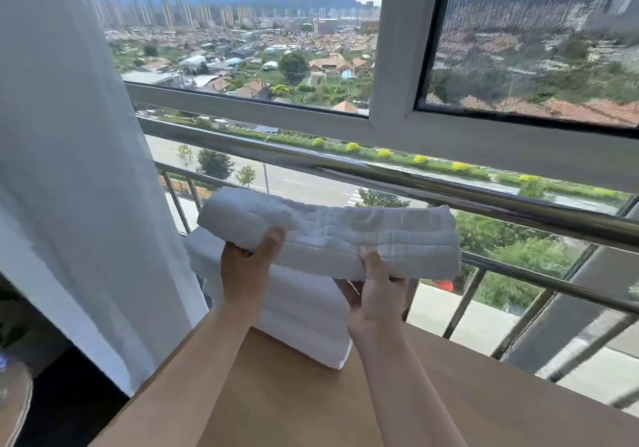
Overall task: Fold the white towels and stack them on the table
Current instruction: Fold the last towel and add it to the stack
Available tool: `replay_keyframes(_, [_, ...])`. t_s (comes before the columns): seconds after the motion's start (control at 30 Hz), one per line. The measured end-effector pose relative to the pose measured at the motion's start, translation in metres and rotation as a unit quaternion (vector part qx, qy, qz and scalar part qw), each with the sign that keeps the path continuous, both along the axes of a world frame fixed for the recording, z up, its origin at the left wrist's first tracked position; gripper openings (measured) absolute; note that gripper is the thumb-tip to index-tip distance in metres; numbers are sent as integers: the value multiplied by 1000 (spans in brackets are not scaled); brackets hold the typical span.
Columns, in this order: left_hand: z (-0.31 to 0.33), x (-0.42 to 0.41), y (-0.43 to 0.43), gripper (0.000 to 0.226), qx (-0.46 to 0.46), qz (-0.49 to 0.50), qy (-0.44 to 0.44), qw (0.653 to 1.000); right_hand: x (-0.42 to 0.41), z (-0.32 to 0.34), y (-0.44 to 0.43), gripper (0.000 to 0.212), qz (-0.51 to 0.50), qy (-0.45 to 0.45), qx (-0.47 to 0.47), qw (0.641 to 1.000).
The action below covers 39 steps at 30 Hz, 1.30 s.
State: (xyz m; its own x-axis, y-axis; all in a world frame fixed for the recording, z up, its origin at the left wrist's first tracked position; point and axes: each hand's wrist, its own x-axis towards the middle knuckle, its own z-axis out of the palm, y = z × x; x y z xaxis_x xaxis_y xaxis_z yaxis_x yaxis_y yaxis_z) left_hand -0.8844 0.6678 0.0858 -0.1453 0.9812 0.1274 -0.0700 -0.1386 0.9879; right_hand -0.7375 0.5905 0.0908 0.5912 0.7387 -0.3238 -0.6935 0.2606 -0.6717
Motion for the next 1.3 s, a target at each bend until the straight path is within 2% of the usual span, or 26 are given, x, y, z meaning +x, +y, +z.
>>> replay_keyframes(0.1, [5, -26, 40, 46, 4, -38, -41, 998, -31, 2, 31, 41, -10, 6, 2, 1000])
replay_keyframes(0.2, [1, -48, 83, 51, -17, -75, -97, 992, -61, -3, 60, 32, -26, 15, 22, 999])
replay_keyframes(0.27, [-6, -61, 109, 55, -25, -102, -106, 989, -76, -6, 80, 28, -48, 43, 21, 998])
replay_keyframes(0.33, [-14, -74, 131, 57, -43, -144, -99, 984, -87, -16, 97, 33, -68, 81, 12, 994])
replay_keyframes(0.4, [-33, -87, 147, 47, -92, -173, -96, 976, -98, -30, 107, 39, -81, 100, -21, 991])
replay_keyframes(0.47, [-49, -100, 156, 36, -180, -181, -140, 957, -106, -41, 113, 47, -98, 107, -57, 988])
replay_keyframes(0.53, [-56, -106, 161, 38, -219, -194, -164, 942, -109, -45, 116, 50, -130, 95, -69, 985])
replay_keyframes(0.63, [-54, -108, 165, 36, -222, -191, -201, 935, -99, -39, 115, 51, -190, 78, -83, 975])
replay_keyframes(0.77, [-45, -103, 163, 18, -234, -178, -224, 929, -80, -30, 98, 55, -218, 46, -128, 966])
replay_keyframes(0.8, [-43, -101, 162, 19, -226, -186, -228, 929, -76, -29, 95, 58, -226, 34, -131, 965])
replay_keyframes(0.93, [-42, -96, 156, 45, -224, -243, -234, 914, -60, -28, 77, 57, -277, 1, -119, 953])
replay_keyframes(1.03, [-50, -98, 156, 34, -286, -226, -227, 903, -52, -36, 63, 58, -282, 10, -148, 948])
replay_keyframes(1.17, [-48, -102, 156, 20, -284, -198, -179, 921, -41, -36, 54, 60, -251, 9, -176, 952])
replay_keyframes(1.3, [-41, -107, 158, 31, -233, -161, -187, 941, -34, -39, 53, 57, -213, -15, -179, 960])
